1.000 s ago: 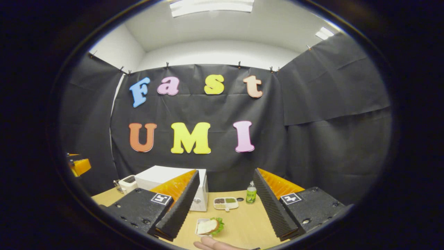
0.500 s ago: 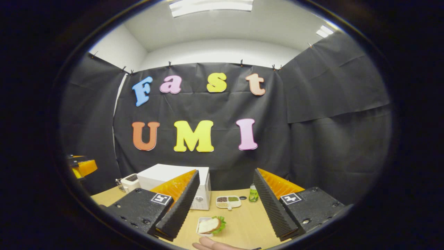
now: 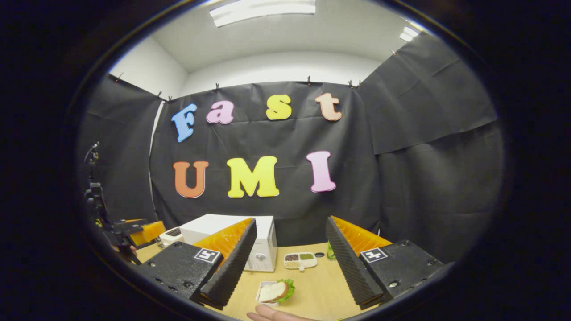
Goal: Open the microwave oven with the left hand, put the food in, and close the microwave oven.
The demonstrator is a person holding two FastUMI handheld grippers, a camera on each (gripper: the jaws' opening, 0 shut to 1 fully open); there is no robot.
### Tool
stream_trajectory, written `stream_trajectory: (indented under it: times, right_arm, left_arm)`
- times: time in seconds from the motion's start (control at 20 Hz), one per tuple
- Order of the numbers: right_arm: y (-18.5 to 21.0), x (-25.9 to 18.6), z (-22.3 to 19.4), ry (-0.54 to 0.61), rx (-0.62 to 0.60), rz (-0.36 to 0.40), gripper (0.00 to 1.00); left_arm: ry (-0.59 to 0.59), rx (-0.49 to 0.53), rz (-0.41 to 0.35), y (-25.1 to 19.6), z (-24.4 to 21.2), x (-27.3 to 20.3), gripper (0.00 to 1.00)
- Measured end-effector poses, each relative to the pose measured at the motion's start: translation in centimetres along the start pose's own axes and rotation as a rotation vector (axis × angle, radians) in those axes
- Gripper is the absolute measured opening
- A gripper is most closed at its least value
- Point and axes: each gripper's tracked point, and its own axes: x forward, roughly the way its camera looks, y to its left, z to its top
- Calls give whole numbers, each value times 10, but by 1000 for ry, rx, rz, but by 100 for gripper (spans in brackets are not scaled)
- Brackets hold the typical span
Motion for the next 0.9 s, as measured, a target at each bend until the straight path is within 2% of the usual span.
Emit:
stream_trajectory:
  times: [0.15, 0.2, 0.25, 0.3, 0.45, 0.65, 0.9]
  right_arm:
    - [-17, -1, 3, -12, -12, -8, 99]
    - [-22, -2, 3, -18, -6, -12, 92]
    - [-28, -3, 4, -21, 0, -14, 92]
    - [-33, -4, 3, -26, -1, -17, 99]
    - [-44, -7, -2, -27, -7, -18, 99]
    - [-64, -3, -20, -2, 12, -8, 99]
    - [-105, 9, -41, -2, 46, -50, 99]
  left_arm:
    - [17, 28, 11, -9, -34, 34, 95]
    - [38, 36, 5, -13, -50, 44, 95]
    - [63, 40, 2, -19, -67, 54, 95]
    - [80, 41, -1, -24, -81, 65, 95]
    - [81, 56, -33, -45, -109, 97, 96]
    - [70, 113, -13, -57, -146, 143, 95]
    - [124, 132, -16, -76, -188, 188, 95]
